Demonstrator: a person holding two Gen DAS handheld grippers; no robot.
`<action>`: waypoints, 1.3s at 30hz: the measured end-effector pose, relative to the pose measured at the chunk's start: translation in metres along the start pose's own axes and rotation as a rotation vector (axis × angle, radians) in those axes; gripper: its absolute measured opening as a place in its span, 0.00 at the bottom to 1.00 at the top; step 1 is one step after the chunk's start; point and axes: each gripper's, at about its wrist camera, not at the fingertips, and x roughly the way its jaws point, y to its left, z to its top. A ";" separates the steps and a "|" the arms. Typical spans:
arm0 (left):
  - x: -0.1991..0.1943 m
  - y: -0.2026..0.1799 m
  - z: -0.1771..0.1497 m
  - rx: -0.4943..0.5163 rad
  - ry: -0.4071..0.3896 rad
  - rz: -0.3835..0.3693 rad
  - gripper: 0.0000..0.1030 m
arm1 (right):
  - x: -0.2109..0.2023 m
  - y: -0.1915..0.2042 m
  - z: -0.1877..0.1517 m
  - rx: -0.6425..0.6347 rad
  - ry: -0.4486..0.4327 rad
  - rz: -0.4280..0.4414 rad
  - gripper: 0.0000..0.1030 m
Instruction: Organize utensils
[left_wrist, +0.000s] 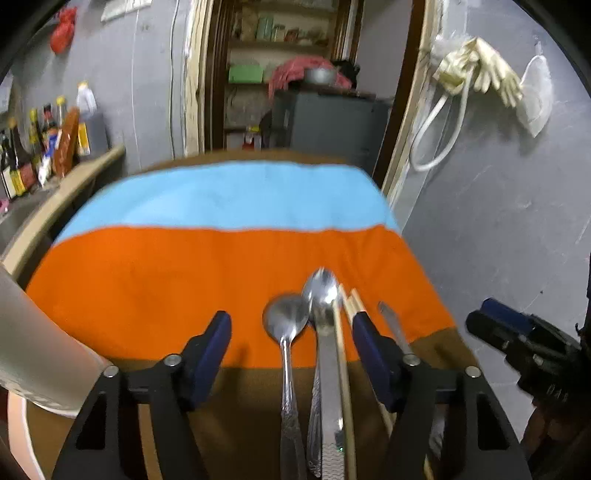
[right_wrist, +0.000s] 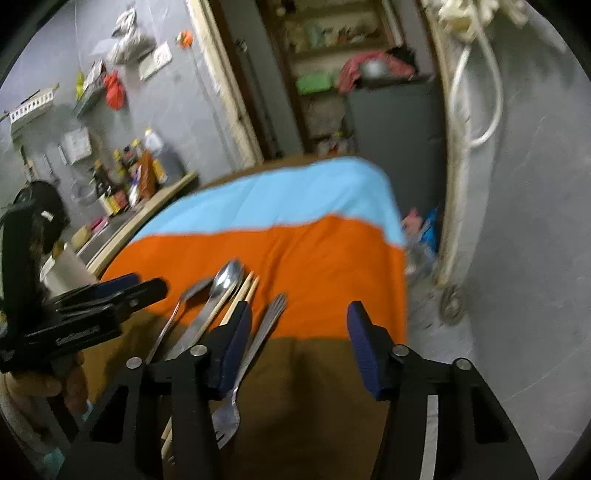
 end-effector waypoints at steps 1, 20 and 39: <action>0.004 0.001 -0.001 -0.002 0.019 0.002 0.54 | 0.005 0.002 -0.004 0.000 0.014 0.011 0.41; 0.048 0.008 0.000 0.008 0.230 -0.001 0.27 | 0.080 0.004 -0.017 0.093 0.222 0.215 0.17; 0.022 0.019 0.002 -0.049 0.259 -0.150 0.02 | 0.066 0.015 -0.014 0.217 0.271 0.210 0.02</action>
